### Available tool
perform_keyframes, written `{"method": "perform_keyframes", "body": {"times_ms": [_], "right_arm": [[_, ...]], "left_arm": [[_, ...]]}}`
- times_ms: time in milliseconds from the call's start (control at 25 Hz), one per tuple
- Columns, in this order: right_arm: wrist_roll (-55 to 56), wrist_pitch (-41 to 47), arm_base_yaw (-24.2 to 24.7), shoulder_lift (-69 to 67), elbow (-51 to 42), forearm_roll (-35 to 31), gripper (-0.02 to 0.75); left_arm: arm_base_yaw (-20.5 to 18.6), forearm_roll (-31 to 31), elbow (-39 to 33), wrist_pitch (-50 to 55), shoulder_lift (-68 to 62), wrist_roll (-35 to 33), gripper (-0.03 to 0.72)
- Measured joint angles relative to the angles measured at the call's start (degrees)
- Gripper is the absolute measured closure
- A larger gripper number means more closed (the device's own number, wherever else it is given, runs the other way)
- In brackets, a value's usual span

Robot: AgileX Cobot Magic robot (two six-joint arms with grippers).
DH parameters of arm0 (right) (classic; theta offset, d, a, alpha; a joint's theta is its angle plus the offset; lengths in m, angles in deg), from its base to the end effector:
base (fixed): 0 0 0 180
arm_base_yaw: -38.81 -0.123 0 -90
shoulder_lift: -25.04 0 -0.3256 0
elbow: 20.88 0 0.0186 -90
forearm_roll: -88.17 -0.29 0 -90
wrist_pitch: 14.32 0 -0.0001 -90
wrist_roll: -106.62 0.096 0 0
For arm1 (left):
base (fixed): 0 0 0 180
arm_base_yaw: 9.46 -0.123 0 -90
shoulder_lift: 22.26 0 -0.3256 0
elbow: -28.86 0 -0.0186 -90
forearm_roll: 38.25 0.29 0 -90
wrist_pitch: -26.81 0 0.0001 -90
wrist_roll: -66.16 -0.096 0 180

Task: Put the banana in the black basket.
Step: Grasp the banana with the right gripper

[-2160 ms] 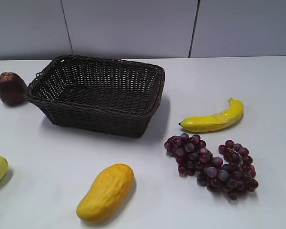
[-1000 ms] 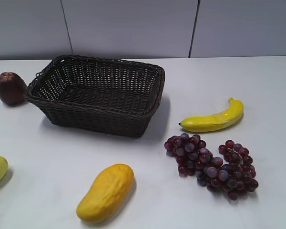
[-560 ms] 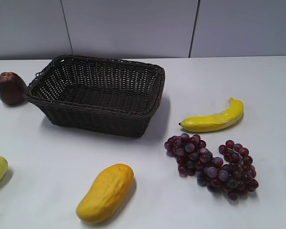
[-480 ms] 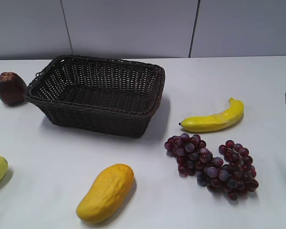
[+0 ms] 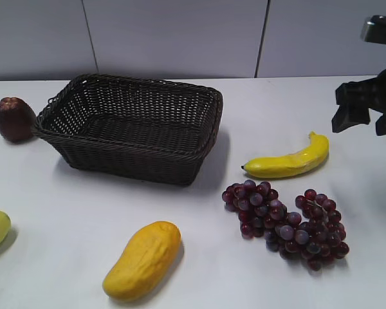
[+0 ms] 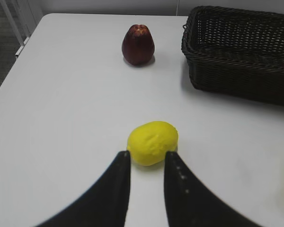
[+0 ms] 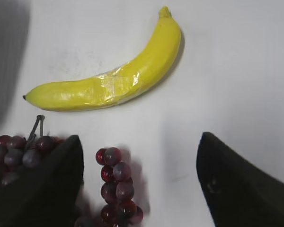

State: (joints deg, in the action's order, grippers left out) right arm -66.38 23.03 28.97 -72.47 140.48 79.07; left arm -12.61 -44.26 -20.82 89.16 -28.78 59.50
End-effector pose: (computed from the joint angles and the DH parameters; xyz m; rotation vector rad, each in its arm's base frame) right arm 0.3474 0.0696 0.2494 0.0728 2.6905 0.2606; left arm -0.0083 -0.0094 0.2912 0.0700 2.0634 -0.0205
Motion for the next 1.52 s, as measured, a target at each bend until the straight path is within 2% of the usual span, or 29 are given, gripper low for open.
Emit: {"method": "perform_keyframes", "body": {"times_ms": [200,520,1000,1520], "right_arm": [[10.88,8.24,-3.17,-9.12,8.81,4.86,0.147],[20.70,12.63,-4.69,-19.23,20.56,5.25,0.147],[26.69,14.32,-4.69,-26.83,21.48,5.63,0.120],[35.70,8.39,-4.69,-30.69,21.59,6.44,0.118]], "left_arm": [[0.00,0.00,0.00,0.00,0.00,0.00,0.447],[0.00,0.00,0.00,0.00,0.00,0.00,0.447],[0.00,0.00,0.00,0.00,0.00,0.00,0.447],[0.00,0.00,0.00,0.00,0.00,0.00,0.447]]}}
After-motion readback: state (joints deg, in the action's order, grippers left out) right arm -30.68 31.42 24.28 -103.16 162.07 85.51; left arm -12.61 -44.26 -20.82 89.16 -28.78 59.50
